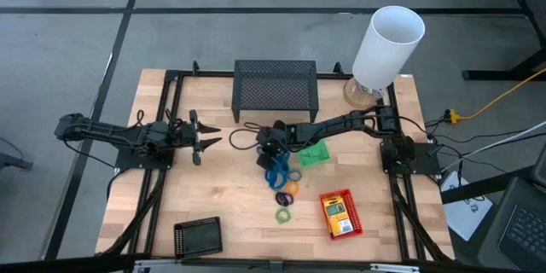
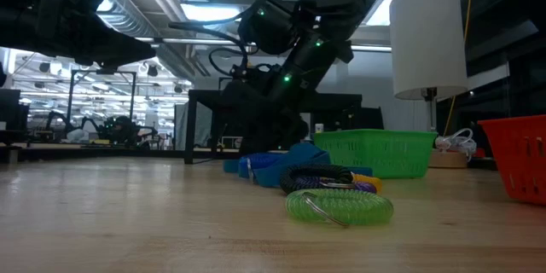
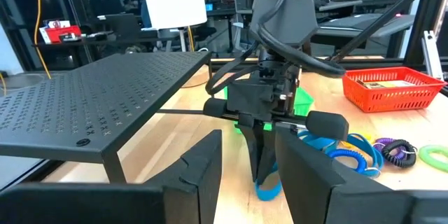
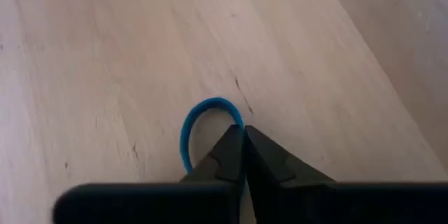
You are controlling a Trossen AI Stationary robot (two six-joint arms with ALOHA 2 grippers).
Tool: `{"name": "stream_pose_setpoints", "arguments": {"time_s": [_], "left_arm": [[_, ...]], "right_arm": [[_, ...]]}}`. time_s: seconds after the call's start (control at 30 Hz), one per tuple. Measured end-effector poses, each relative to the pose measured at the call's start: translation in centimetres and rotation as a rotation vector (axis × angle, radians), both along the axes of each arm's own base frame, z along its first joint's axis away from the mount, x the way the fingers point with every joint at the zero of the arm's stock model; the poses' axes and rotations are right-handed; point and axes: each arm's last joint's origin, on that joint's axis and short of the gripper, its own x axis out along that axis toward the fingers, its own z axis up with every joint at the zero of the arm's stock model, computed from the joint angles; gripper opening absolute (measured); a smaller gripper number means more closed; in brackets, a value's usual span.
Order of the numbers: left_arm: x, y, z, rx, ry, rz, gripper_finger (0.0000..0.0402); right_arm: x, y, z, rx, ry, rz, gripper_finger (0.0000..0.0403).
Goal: Pick & Place Office Desk Supplies
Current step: Put the blue rubber band into the green basket
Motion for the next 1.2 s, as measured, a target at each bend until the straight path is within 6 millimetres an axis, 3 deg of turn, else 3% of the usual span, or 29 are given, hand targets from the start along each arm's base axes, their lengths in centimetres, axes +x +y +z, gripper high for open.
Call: {"name": "stream_pose_setpoints", "arguments": {"time_s": [0.2,0.43,0.63,0.87,1.03,1.2], "left_arm": [[0.0,0.0,0.0,-0.003,0.0,-0.001,0.0129],[0.0,0.0,0.0,-0.011,0.001,-0.01,0.0129],[0.0,0.0,-0.2,-0.033,0.01,-0.01,0.0129],[0.0,0.0,-0.2,-0.039,0.009,-0.015,0.0129],[0.0,0.0,-0.1,-0.03,0.007,-0.016,0.0129],[0.0,0.0,-0.1,-0.013,0.004,-0.016,0.0129]], "right_arm": [[0.4,0.0,1.6,-0.028,-0.078,0.023,0.0005],[1.1,2.1,7.7,-0.114,-0.227,0.1,0.0003],[-0.8,3.7,11.8,-0.329,-0.114,0.011,0.0001],[-4.9,5.1,14.2,-0.485,0.032,-0.203,0.0001],[-7.2,5.8,14.7,-0.52,0.092,-0.316,0.0],[-8.3,5.8,14.0,-0.505,0.147,-0.379,0.0]]}}
